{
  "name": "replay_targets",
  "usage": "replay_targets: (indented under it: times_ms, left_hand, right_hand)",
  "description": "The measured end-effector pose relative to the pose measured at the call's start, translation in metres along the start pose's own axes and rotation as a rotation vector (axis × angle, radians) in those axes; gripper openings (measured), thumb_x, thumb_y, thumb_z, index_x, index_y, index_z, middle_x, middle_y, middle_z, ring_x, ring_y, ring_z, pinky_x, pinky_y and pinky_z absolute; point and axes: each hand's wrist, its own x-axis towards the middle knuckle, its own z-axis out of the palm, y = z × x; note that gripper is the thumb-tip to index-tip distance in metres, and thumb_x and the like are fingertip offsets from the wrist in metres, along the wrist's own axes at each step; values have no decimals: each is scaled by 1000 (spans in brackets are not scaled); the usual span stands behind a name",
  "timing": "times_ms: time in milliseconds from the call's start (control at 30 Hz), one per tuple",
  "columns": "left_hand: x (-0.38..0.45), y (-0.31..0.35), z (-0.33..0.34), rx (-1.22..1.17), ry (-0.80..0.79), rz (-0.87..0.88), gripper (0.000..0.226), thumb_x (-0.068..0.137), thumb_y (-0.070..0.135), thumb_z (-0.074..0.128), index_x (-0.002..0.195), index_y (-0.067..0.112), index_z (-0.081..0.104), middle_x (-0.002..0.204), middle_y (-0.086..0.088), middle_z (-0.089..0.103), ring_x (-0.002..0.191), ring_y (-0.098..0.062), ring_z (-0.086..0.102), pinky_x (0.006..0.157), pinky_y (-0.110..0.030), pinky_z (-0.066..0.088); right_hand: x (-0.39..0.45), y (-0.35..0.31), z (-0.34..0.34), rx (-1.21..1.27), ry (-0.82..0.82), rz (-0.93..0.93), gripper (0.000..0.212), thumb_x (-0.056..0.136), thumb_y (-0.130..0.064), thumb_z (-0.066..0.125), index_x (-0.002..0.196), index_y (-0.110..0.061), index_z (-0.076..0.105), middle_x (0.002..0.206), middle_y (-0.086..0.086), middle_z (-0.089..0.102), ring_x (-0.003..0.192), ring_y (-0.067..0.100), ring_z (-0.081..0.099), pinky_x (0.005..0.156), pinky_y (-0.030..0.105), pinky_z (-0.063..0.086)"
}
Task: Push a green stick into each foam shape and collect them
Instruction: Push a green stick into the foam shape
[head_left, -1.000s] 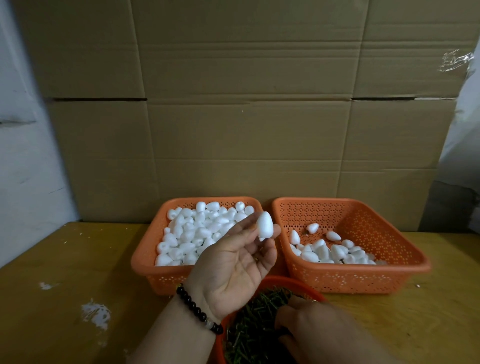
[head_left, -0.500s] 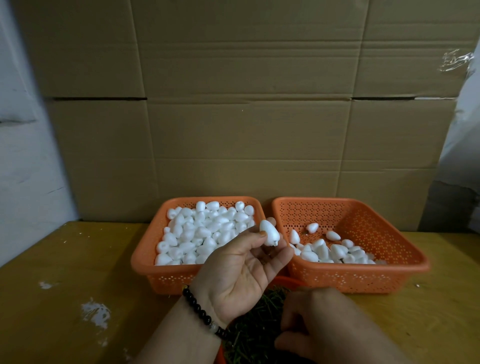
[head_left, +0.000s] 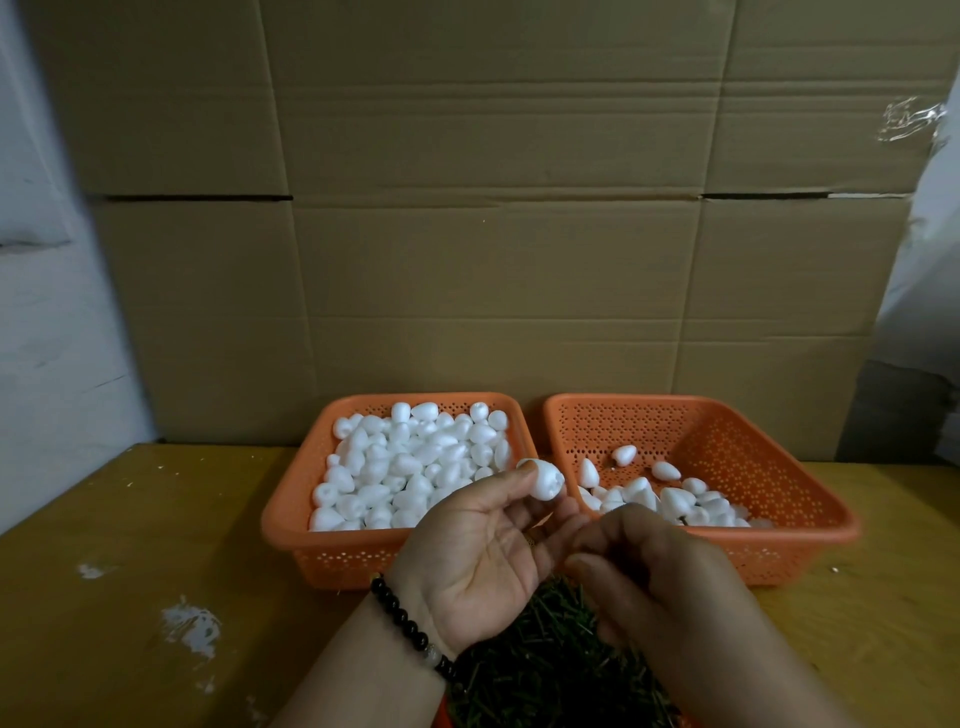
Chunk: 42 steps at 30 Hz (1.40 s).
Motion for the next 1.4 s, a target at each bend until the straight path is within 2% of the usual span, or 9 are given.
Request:
replay_targets:
  times_ms: [67,167,267,367,467,567,767,933,1400]
  left_hand:
    - [0,0,0,16,0,-3,25,71,7,66,94,-2,62,78,-15,63,67,-24,66,62,-34,59]
    - [0,-1,-1,42,-8,-3,16,71,8,67,84,-1,68,77,-14,63,66,-22,65,60,-34,58]
    - [-1,-3,0,61,-29,-2,10,74,6,65,72,2,74,77,-13,63,66,-21,64,63,-35,59]
    - [0,-4,-1,104,-26,14,14,76,5,62,69,4,74,75,-11,63,65,-19,64,68,-35,59]
    - [0,-5,0,146,-20,25,13,76,5,62,69,5,73,76,-9,64,66,-17,64,71,-33,59]
    - [-1,-8,1,154,-15,27,7,67,5,67,69,5,74,77,-11,65,67,-18,65,65,-32,59]
    - [1,-11,-1,150,-8,19,21,68,2,67,88,3,62,78,-15,66,67,-22,66,64,-33,59]
    - [1,-12,-2,147,-33,11,25,71,1,66,95,2,60,85,-18,65,74,-24,65,65,-34,58]
    - [1,-15,-1,133,-24,15,29,67,-1,68,96,1,60,84,-18,67,68,-22,67,59,-31,57]
  right_hand:
    - [-1,-2,0,2,125,-93,14,80,-27,71,81,-37,61,67,-17,67,52,3,62,49,15,47]
    - [-1,-4,-1,59,259,-129,15,71,-46,64,79,-35,57,66,-9,66,47,8,61,46,23,49]
    - [-1,-5,-2,51,314,-170,15,71,-51,60,74,-35,61,66,-11,67,50,6,62,45,25,50]
    - [-1,-6,-2,17,324,-216,6,78,-37,62,81,-42,63,76,-19,68,60,-1,64,50,18,52]
    - [0,1,-2,-57,331,-224,38,81,-8,70,93,-44,65,78,-20,69,68,-5,65,57,13,52]
    - [1,4,-2,-115,341,-236,42,78,3,71,96,-36,69,76,-21,68,68,-7,64,57,11,51]
    - [1,7,-1,-117,384,-232,38,73,0,73,81,-34,58,78,-16,65,62,2,62,52,18,47]
    - [0,9,0,-135,385,-228,37,71,3,75,80,-30,59,61,-12,63,60,0,61,50,8,43]
    - [-1,5,-1,-179,366,-194,29,75,-1,74,81,-27,62,64,-12,64,61,3,61,54,25,48]
